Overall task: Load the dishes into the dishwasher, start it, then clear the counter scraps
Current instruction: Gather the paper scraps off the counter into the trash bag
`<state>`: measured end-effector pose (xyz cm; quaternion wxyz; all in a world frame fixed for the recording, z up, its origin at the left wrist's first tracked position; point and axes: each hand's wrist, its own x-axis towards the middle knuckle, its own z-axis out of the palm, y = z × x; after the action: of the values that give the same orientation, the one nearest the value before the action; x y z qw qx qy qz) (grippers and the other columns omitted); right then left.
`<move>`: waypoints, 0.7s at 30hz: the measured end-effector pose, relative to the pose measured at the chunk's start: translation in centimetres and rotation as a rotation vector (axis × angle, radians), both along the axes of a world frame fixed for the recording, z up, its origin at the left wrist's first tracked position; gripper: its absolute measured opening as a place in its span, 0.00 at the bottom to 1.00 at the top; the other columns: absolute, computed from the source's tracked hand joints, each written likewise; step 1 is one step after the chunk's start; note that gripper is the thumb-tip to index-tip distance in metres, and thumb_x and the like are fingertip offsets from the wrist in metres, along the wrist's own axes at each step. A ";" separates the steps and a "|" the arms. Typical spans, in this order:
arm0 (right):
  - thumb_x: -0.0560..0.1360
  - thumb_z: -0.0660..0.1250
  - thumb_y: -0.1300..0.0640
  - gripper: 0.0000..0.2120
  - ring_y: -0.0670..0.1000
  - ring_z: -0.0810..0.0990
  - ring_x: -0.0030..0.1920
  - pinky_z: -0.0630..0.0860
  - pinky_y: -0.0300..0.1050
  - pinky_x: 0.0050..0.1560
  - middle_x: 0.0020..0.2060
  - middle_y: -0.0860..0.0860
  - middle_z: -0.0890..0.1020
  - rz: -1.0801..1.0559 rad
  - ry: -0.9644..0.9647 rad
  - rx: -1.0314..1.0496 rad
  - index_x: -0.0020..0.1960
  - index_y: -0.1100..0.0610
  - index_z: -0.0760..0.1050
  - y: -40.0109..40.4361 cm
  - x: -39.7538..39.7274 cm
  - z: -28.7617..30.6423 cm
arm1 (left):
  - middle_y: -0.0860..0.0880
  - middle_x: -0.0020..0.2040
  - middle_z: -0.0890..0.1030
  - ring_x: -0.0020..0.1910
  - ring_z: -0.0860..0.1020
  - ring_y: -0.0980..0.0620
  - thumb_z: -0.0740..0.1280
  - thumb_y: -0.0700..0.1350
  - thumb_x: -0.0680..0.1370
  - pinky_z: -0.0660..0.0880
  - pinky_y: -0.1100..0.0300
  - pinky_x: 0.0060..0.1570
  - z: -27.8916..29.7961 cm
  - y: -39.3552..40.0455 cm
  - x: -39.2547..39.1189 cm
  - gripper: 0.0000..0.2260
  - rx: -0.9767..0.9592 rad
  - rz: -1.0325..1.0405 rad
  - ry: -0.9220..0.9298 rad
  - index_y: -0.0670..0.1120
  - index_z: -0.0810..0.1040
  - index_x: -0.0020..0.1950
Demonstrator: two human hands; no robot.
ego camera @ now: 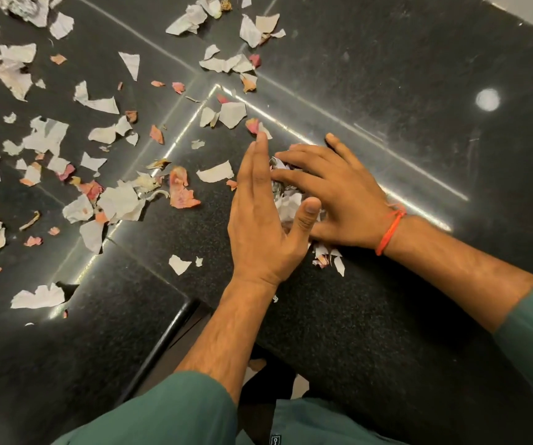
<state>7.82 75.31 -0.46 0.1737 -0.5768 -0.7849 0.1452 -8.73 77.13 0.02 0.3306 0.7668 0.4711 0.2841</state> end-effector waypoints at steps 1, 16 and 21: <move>0.76 0.62 0.41 0.27 0.53 0.67 0.74 0.54 0.60 0.77 0.72 0.49 0.72 0.004 0.017 0.016 0.74 0.46 0.69 0.1 0.0 -0.1 | 0.51 0.84 0.53 0.80 0.62 0.52 0.50 0.73 0.77 0.73 0.43 0.68 0.0 0.0 0.0 0.44 -0.002 -0.001 -0.002 0.46 0.49 0.84; 0.74 0.70 0.52 0.24 0.55 0.75 0.65 0.72 0.51 0.65 0.67 0.58 0.75 0.067 0.222 0.040 0.67 0.61 0.77 -0.3 -0.8 1.2 | 0.48 0.81 0.62 0.78 0.64 0.52 0.58 0.66 0.80 0.69 0.44 0.71 0.0 -0.5 0.1 0.38 0.012 0.032 0.059 0.46 0.56 0.83; 0.75 0.67 0.53 0.25 0.56 0.69 0.72 0.71 0.52 0.69 0.72 0.61 0.68 -0.206 0.314 0.153 0.70 0.61 0.74 -1.5 0.3 2.1 | 0.48 0.81 0.64 0.79 0.64 0.52 0.54 0.66 0.82 0.68 0.42 0.72 -0.3 -0.4 0.0 0.36 0.048 0.027 0.061 0.46 0.56 0.83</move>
<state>8.14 73.84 1.60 0.3510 -0.6096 -0.6937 0.1547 -8.76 76.76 -0.26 0.2937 0.7763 0.4845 0.2763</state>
